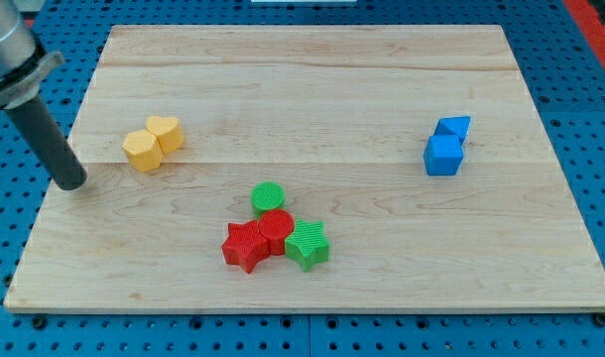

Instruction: Separate the yellow heart from yellow hexagon

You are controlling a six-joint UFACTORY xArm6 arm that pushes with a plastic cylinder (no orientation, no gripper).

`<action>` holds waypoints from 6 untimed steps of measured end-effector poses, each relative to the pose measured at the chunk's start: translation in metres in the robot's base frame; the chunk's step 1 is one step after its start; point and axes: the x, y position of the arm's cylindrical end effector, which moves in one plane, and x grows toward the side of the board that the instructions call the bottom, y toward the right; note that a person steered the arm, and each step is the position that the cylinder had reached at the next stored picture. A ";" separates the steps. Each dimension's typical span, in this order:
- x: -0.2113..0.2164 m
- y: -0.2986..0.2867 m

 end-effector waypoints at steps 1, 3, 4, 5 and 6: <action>-0.033 0.034; -0.099 0.093; -0.121 0.130; -0.104 0.149; -0.106 0.236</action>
